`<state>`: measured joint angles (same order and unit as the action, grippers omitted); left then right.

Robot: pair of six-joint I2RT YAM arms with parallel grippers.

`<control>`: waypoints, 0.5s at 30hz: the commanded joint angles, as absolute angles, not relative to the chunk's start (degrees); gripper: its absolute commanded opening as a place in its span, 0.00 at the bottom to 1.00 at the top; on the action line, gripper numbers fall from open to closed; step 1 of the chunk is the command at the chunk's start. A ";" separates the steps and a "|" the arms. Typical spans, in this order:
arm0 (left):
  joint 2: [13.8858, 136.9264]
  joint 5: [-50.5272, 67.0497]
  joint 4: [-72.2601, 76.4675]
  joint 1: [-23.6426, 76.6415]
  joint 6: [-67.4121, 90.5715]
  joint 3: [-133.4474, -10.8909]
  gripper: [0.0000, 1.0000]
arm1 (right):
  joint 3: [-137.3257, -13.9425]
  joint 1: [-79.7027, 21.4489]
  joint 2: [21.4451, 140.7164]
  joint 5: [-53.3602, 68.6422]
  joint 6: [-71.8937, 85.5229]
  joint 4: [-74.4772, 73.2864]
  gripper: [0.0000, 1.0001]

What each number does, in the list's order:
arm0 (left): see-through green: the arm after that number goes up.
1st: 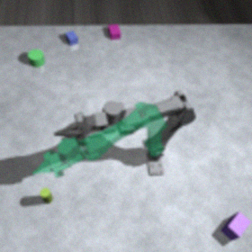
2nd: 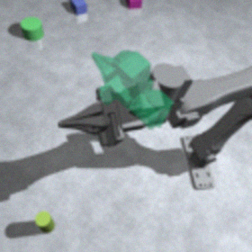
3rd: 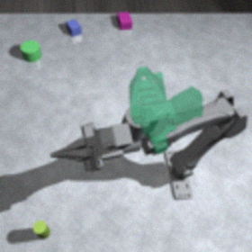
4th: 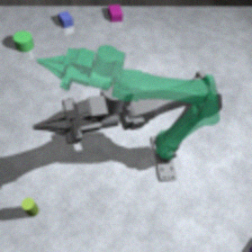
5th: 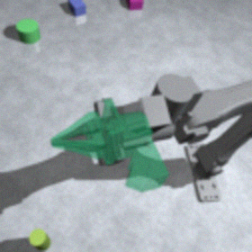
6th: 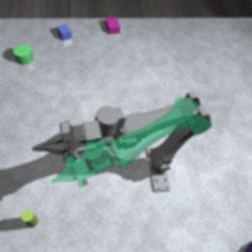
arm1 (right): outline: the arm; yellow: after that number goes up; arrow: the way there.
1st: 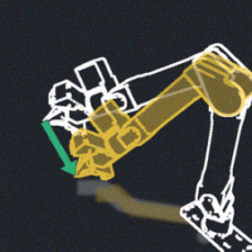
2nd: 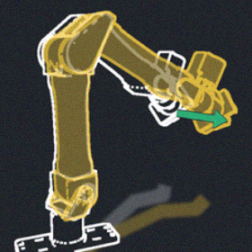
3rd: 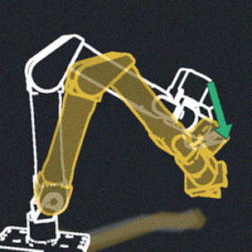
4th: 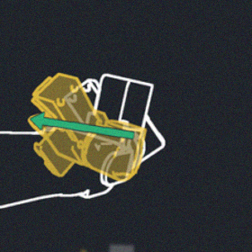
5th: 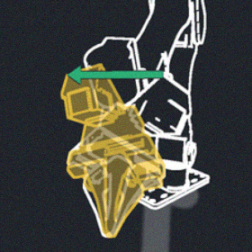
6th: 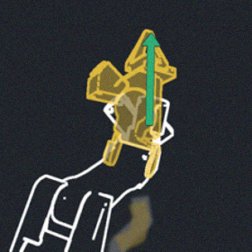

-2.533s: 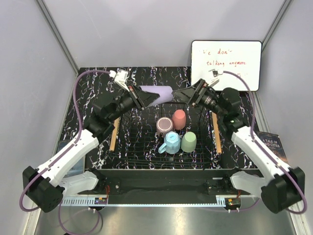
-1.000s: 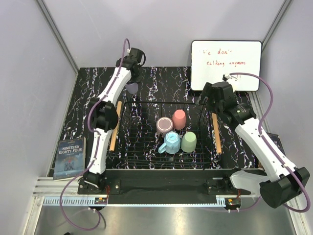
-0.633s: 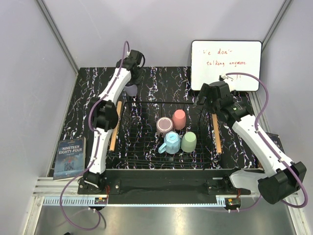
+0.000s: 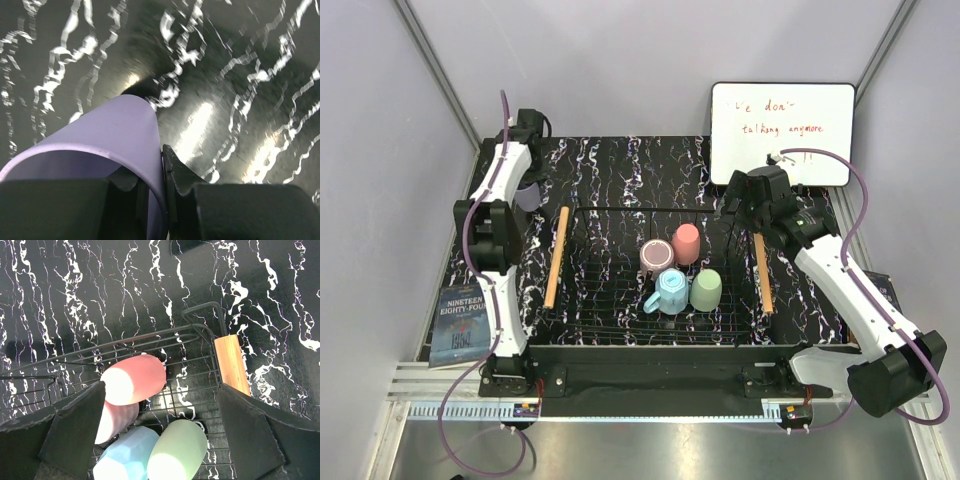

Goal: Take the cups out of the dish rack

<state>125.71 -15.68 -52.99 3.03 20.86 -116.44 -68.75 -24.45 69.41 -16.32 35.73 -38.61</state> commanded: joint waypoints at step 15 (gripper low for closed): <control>126.30 -12.04 -48.60 2.37 22.41 -113.29 0.00 | -68.20 -24.96 68.82 -15.12 34.72 -36.30 1.00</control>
